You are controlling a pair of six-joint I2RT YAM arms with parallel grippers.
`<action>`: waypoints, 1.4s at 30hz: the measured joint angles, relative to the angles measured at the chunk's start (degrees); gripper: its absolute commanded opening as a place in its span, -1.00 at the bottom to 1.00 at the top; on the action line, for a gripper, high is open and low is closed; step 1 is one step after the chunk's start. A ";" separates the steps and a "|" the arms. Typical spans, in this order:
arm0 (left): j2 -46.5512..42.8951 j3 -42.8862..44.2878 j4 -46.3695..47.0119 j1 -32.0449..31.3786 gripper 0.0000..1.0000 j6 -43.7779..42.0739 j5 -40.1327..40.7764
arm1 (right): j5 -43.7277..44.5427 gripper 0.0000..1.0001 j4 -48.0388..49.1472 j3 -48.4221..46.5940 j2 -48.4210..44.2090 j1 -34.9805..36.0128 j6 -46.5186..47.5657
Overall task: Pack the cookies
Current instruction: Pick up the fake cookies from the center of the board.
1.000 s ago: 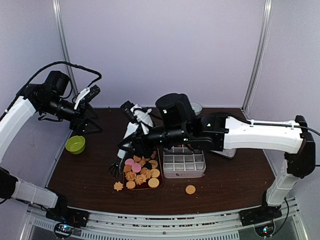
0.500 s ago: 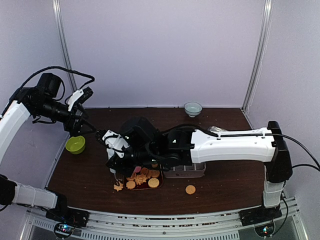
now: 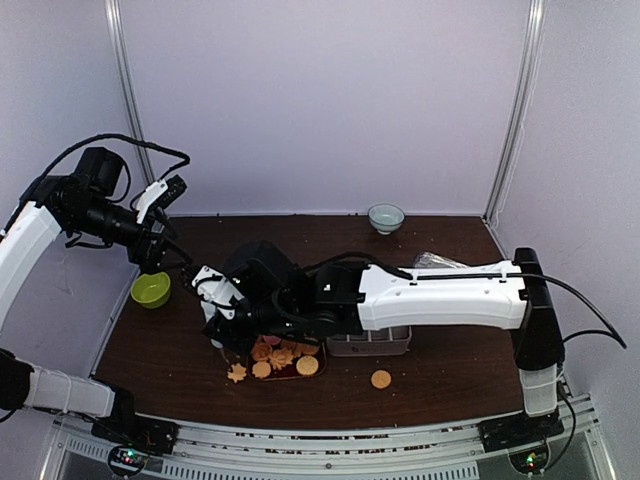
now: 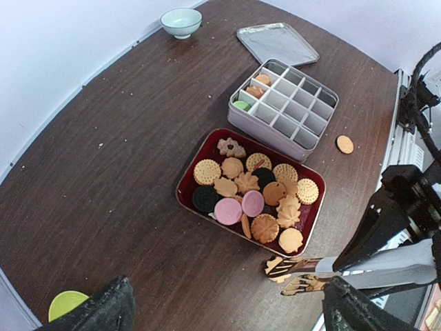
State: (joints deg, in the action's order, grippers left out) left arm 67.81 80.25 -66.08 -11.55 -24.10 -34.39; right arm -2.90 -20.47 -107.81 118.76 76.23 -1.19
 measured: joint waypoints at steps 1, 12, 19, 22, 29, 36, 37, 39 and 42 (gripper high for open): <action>0.00 0.00 0.00 0.00 0.96 0.02 0.00 | 0.00 -0.26 -0.02 -0.57 0.52 0.00 0.04; -0.79 -0.02 0.00 0.00 0.96 0.13 1.01 | 0.17 -0.21 -0.55 -2.60 3.76 0.00 1.27; -0.85 -0.02 0.02 0.55 0.96 0.72 1.29 | 0.39 -0.15 -0.79 -2.62 4.96 0.00 1.75; -0.85 -0.02 0.02 0.79 0.96 0.96 1.42 | 0.39 -0.13 -0.83 -2.75 5.68 0.00 1.97; -0.85 -0.02 0.02 0.92 0.96 1.18 1.44 | 0.42 -0.08 -1.18 -3.02 6.21 0.00 2.43; -0.85 -0.02 0.02 0.98 0.96 1.29 1.42 | 0.44 -0.08 -1.62 -3.58 6.27 0.00 2.60; -0.85 -0.02 0.02 0.98 0.96 1.29 1.42 | 0.44 -0.08 -1.64 -3.61 6.32 0.00 2.62; -0.85 -0.02 0.02 1.01 0.96 1.31 1.42 | 0.44 -0.08 -1.88 -3.65 6.40 0.00 2.80; -0.85 -0.02 0.02 1.01 0.96 1.29 1.42 | 0.48 -0.09 -2.29 -3.69 6.54 0.00 3.02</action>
State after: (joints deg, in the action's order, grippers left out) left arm 66.96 80.23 -66.06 -10.55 -22.81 -32.97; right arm -2.42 -22.76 -111.50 125.29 76.23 1.83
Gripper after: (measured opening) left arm 0.978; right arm 0.459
